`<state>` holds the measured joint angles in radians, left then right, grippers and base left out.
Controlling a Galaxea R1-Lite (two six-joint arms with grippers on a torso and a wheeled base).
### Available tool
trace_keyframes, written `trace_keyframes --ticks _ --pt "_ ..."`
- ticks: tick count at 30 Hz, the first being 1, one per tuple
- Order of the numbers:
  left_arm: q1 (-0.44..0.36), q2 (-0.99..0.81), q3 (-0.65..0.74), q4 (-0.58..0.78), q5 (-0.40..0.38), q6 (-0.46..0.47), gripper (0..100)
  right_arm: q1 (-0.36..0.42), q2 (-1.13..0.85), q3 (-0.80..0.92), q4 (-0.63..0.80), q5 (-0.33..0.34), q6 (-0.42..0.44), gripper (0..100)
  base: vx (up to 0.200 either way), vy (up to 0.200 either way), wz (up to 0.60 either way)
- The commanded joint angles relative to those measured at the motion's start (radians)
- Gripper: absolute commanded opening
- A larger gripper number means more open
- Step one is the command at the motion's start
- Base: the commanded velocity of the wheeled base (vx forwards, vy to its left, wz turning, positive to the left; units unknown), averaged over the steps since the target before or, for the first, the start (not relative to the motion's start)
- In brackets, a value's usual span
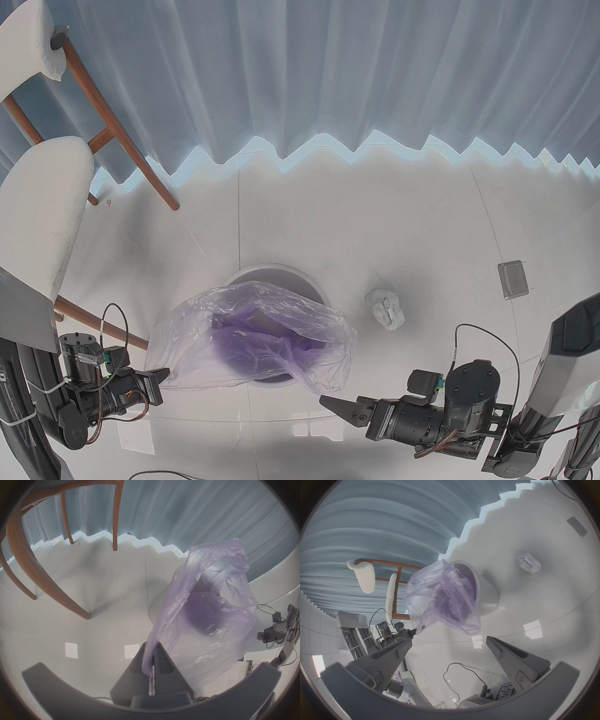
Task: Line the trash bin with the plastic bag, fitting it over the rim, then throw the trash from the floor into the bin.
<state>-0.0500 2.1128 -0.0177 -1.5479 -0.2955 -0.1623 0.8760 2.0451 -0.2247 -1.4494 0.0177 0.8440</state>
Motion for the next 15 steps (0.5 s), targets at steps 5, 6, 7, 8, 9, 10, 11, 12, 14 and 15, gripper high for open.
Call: trace_keyframes --ticks 5,6,7,8,9,10,11,12,14,15 --pt "0.004 0.001 0.016 0.000 -0.020 0.003 0 -0.003 0.150 -0.076 -0.100 -0.004 -0.031 100 0.000 0.000 0.00" --pt "0.004 0.004 0.016 0.000 -0.020 0.003 0 -0.011 0.165 -0.093 -0.100 -0.005 -0.042 100 0.000 0.000 0.00" --pt "0.006 0.004 0.015 0.000 -0.022 0.003 0 -0.026 0.182 -0.108 -0.101 -0.010 -0.059 100 0.000 0.000 0.00" --pt "0.009 0.004 0.015 0.000 -0.024 0.003 0 -0.034 0.190 -0.114 -0.105 -0.013 -0.068 100 0.000 0.000 0.00" --pt "0.010 0.004 0.015 0.000 -0.024 0.003 0 -0.043 0.198 -0.122 -0.105 -0.016 -0.080 100 0.000 0.000 0.00" --pt "0.012 0.004 0.016 0.000 -0.024 0.003 0 -0.049 0.201 -0.128 -0.108 -0.016 -0.088 100 0.000 0.000 0.00" --pt "0.012 0.004 0.016 0.000 -0.024 0.003 0 -0.049 0.201 -0.128 -0.108 -0.016 -0.088 100 0.000 0.000 0.00" --pt "0.010 0.003 0.015 0.000 -0.024 0.006 0 -0.057 0.198 -0.140 -0.117 -0.016 -0.094 100 0.000 0.000 0.00" --pt "0.006 0.003 0.015 0.000 -0.025 0.006 0 -0.060 0.196 -0.153 -0.117 -0.016 -0.094 100 0.000 0.000 0.00" --pt "0.004 0.004 0.015 0.000 -0.025 0.006 0 -0.060 0.193 -0.160 -0.117 -0.016 -0.094 100 0.000 0.000 0.00"
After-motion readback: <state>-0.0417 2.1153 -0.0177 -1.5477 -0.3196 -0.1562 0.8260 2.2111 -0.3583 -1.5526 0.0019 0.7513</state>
